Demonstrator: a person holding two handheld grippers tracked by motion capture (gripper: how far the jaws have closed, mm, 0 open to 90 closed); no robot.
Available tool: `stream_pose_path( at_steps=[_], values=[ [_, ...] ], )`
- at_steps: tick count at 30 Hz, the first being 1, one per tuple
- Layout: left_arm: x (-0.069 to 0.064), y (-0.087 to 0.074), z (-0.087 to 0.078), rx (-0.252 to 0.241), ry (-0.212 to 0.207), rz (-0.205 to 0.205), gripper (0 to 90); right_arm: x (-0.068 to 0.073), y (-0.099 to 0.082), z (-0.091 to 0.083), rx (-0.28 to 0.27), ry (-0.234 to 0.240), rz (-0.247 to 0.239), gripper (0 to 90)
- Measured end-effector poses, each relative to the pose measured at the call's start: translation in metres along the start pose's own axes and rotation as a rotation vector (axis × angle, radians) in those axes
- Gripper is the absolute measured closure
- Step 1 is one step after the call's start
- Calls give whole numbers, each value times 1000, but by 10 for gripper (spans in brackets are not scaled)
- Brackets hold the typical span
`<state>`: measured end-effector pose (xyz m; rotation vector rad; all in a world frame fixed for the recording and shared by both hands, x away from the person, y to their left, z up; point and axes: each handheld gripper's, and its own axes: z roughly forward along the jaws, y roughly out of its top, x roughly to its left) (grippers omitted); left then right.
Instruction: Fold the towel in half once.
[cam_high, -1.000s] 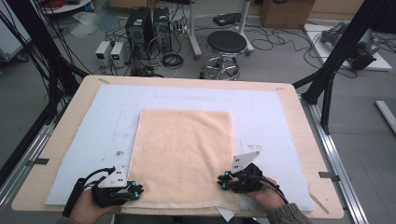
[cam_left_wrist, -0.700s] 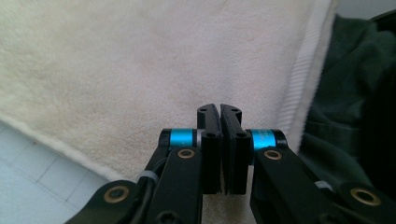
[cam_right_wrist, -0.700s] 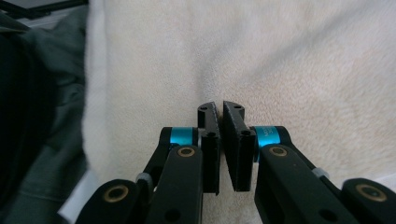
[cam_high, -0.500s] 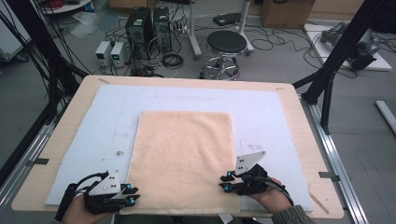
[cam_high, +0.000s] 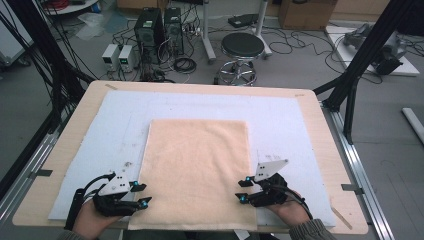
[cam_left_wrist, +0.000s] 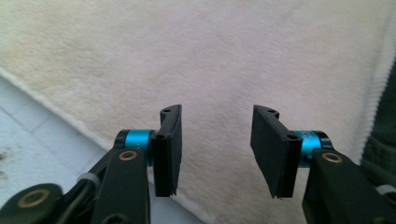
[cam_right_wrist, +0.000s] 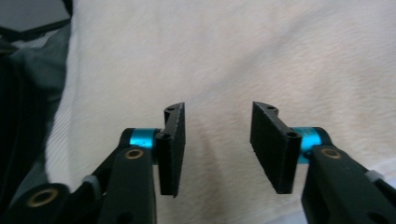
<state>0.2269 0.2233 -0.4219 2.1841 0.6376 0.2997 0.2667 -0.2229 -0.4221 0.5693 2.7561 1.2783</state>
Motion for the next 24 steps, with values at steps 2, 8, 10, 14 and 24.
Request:
stream_pose_path(
  at_steps=[2, 8, 10, 14, 24],
  values=[
    [3, 2, 1, -17, 12, -9, 510, -5, 1, -1, -17, -12, 21, 487],
    [10, 10, 5, -65, 25, -29, 466, -19, 4, -4, -42, -62, 58, 413],
    [13, 12, 7, -66, 32, -29, 465, -23, 6, -4, -55, -82, 59, 405],
    [18, 15, 10, -83, 42, -40, 451, -31, 10, -2, -63, -105, 74, 384],
    [25, 23, 15, -97, 68, -51, 330, -42, 16, -6, -97, -147, 113, 267]
  ],
)
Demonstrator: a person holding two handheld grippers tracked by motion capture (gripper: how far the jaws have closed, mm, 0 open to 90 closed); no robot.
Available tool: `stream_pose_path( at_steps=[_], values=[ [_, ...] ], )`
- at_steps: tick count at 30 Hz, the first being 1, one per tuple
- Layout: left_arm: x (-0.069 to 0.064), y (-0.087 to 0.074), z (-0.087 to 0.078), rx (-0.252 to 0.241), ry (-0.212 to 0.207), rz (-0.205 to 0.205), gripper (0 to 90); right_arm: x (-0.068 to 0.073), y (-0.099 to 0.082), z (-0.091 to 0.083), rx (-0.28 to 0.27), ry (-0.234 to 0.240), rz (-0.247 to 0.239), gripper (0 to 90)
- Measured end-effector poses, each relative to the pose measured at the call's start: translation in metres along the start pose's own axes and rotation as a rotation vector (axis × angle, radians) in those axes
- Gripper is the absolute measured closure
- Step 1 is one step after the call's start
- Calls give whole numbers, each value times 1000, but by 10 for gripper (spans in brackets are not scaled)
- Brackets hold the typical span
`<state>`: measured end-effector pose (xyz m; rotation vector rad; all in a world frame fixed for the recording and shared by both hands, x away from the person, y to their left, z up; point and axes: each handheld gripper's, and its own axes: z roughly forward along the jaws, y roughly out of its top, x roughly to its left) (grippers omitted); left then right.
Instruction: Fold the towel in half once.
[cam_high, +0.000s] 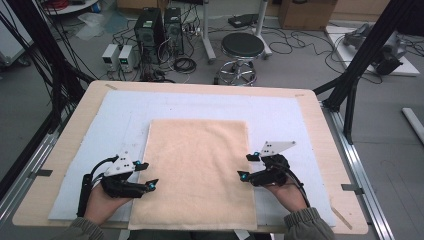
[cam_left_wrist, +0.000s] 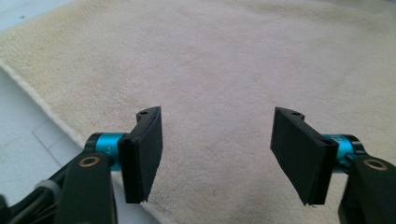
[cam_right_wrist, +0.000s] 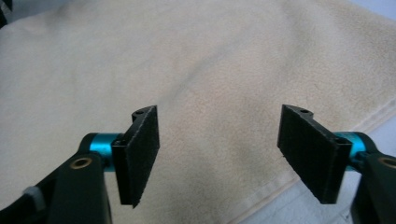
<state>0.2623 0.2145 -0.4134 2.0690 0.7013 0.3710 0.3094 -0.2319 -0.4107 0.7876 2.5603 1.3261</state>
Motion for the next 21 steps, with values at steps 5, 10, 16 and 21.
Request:
stream_pose_path(
  at_steps=[5, 10, 16, 21],
  values=[
    [3, 3, -1, -10, 13, -26, 255, -7, 5, 5, 6, -4, 8, 218],
    [10, 6, 0, -13, 20, -38, 238, -18, 14, 8, 12, -31, 11, 207],
    [17, 14, 1, -27, 34, -51, 238, -37, 26, 3, -11, -73, 31, 205],
    [21, 19, 2, -32, 37, -62, 238, -41, 28, 2, -21, -75, 35, 204]
  ],
)
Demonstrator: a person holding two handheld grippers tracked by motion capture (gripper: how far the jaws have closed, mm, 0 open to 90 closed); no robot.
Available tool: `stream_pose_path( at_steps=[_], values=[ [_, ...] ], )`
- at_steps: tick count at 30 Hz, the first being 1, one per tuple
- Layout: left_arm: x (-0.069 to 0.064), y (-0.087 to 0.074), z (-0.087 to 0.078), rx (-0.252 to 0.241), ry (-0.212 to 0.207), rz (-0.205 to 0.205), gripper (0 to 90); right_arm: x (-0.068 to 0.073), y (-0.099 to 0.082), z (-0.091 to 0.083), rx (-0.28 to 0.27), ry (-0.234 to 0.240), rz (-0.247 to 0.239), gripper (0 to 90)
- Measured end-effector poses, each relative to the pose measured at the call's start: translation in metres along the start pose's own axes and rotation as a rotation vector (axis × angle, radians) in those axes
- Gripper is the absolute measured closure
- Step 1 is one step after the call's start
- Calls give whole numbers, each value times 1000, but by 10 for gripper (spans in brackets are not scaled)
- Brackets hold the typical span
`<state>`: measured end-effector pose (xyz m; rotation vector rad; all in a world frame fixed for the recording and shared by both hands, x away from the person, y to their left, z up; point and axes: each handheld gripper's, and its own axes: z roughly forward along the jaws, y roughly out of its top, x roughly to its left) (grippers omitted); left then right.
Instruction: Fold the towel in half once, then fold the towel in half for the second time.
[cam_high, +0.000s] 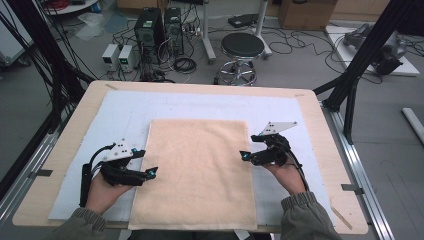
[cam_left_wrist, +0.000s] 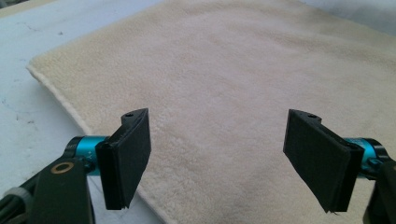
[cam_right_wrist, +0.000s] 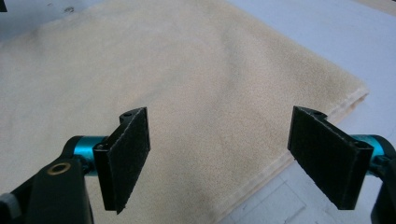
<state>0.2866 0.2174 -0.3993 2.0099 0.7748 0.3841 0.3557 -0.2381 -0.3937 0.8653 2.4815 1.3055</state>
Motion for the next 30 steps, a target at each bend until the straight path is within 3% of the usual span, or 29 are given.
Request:
stream_pose_path(
  at_steps=[8, 15, 23, 27, 30],
  values=[
    [13, 5, 6, 15, 21, -25, 243, -2, 3, 4, 11, 7, -6, 205],
    [37, 25, 8, -8, 79, -59, 258, -6, 28, 5, 14, -17, -43, 209],
    [66, 60, 9, -15, 156, -51, 283, -26, 61, 11, 26, -37, -47, 222],
    [83, 68, 19, -6, 175, -68, 310, -37, 73, 19, 40, -63, -54, 235],
    [93, 66, 31, 20, 191, -80, 313, -47, 69, 28, 44, -79, -34, 245]
  ],
)
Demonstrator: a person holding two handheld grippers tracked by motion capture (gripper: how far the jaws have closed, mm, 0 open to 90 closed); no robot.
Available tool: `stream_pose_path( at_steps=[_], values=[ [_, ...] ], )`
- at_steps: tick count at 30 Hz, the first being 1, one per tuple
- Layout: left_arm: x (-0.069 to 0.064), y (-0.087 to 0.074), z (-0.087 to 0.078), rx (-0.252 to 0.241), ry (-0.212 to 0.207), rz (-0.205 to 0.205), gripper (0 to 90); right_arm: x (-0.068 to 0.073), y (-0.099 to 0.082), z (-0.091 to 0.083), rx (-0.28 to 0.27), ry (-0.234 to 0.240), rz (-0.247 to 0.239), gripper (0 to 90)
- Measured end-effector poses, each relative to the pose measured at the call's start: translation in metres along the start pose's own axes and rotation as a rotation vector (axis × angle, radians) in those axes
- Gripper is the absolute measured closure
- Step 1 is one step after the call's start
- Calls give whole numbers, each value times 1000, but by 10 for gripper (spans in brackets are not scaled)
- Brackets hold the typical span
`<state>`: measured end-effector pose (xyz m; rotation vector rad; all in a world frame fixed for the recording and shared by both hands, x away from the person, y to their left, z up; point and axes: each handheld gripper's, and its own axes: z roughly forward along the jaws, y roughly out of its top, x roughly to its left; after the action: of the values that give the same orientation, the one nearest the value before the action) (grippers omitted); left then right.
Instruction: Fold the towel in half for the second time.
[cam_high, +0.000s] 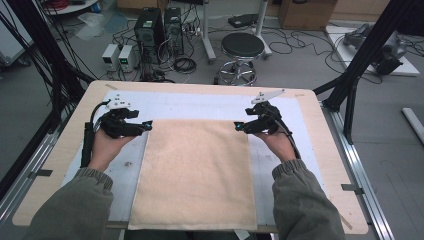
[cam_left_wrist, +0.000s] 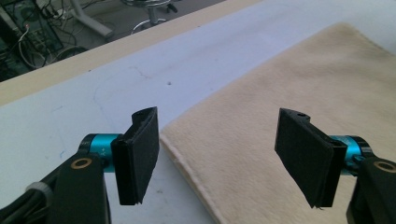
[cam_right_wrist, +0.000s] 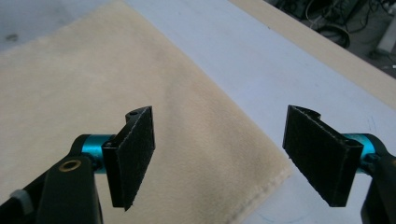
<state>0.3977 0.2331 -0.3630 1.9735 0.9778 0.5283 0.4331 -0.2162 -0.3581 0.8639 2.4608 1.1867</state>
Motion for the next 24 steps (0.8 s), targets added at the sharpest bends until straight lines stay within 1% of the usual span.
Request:
stream_pose_path(
  at_steps=[2, 3, 6, 7, 8, 9, 12, 14, 16, 18, 19, 21, 22, 23, 24],
  values=[
    [4, -3, 10, 13, 0, 2, 334, -7, -5, 9, 29, -16, 9, 245],
    [5, -5, 14, 17, -5, -8, 348, -9, -7, 13, 39, -22, 22, 246],
    [9, -10, 29, 28, -2, -28, 364, -15, -14, 25, 61, -33, 35, 245],
    [10, -12, 34, 39, -1, -37, 367, -17, -16, 29, 67, -34, 34, 246],
    [10, -13, 38, 49, 9, -37, 372, -17, -18, 33, 78, -35, 38, 246],
    [11, -15, 43, 55, 14, -41, 373, -18, -19, 37, 89, -40, 32, 246],
    [14, -19, 54, 63, 50, -45, 385, -21, -24, 46, 95, -57, 40, 254],
    [17, -22, 59, 59, 74, -59, 386, -24, -27, 49, 110, -78, 49, 259],
    [20, -24, 63, 55, 85, -75, 404, -28, -31, 51, 125, -91, 63, 259],
    [23, -27, 67, 61, 94, -95, 419, -32, -34, 52, 131, -94, 85, 263],
    [24, -29, 69, 64, 92, -108, 419, -33, -36, 53, 133, -97, 91, 264],
    [24, -32, 74, 76, 73, -137, 430, -35, -38, 56, 139, -94, 101, 279],
    [24, -33, 77, 84, 63, -141, 436, -36, -39, 58, 143, -93, 108, 290],
    [23, -34, 79, 94, 53, -144, 445, -36, -40, 60, 157, -88, 114, 294],
    [22, -36, 82, 112, 41, -146, 464, -35, -42, 63, 169, -82, 129, 328]
  ],
)
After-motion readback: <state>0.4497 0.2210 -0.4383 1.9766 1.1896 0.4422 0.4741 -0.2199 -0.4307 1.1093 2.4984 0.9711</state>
